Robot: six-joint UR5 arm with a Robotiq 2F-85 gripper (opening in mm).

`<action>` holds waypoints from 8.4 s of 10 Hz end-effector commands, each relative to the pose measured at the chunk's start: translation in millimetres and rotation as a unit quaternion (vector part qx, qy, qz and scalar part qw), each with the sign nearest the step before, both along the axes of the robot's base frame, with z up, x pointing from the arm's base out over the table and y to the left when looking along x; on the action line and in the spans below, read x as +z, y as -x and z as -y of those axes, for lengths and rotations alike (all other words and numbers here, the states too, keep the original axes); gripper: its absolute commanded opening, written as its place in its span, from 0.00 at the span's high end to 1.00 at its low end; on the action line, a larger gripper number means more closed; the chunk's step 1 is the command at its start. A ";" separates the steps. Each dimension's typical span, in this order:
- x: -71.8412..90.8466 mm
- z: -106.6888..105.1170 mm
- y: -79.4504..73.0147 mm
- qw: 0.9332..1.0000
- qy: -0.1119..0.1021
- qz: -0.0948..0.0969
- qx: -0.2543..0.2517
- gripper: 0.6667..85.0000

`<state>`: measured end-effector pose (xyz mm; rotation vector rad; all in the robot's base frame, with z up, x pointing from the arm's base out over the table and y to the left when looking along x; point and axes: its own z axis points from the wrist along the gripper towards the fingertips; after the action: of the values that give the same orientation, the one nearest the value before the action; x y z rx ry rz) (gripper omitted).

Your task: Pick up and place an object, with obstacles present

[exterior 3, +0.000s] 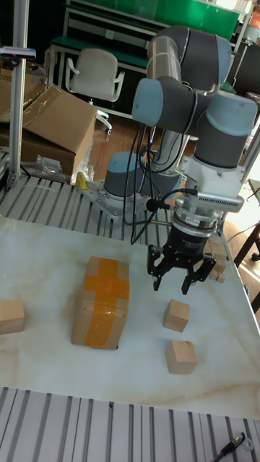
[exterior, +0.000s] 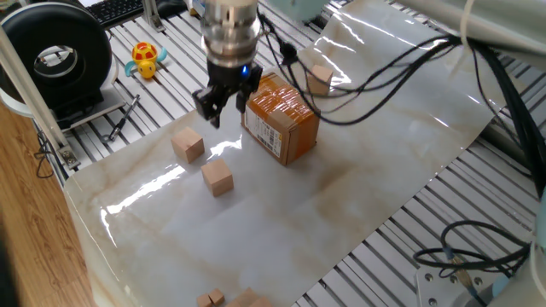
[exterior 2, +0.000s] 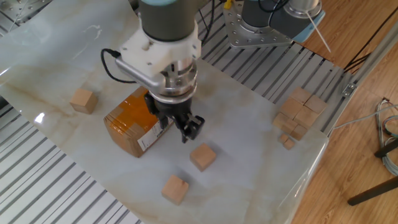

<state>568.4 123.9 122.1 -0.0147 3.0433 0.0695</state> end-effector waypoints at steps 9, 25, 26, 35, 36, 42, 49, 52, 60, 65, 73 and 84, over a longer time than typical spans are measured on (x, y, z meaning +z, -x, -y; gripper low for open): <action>-49.7 -32.8 16.0 0.998 -0.001 -0.007 -0.059 0.30; -68.4 -60.0 20.9 0.995 -0.003 -0.015 -0.095 0.28; -72.0 -61.9 19.5 0.996 -0.003 -0.010 -0.094 0.28; -84.4 -53.1 13.0 0.997 -0.005 0.028 -0.072 0.28; -85.6 -52.9 12.2 0.997 -0.007 0.031 -0.070 0.28; -89.9 -46.6 11.4 0.997 -0.005 0.044 -0.058 0.29; -91.4 -50.2 14.0 0.997 0.000 0.033 -0.071 0.29; -92.3 -49.1 13.7 0.997 0.004 0.034 -0.062 0.32; -95.0 -38.0 32.8 0.998 0.030 -0.001 -0.059 0.99; -75.9 -39.6 43.1 0.997 0.039 -0.029 -0.066 0.99; -37.1 -28.9 26.5 0.999 0.028 0.020 -0.006 0.99; 40.2 -24.1 31.0 0.999 0.033 0.043 0.002 0.99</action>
<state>526.9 151.3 154.9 -0.0268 3.0043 -0.0274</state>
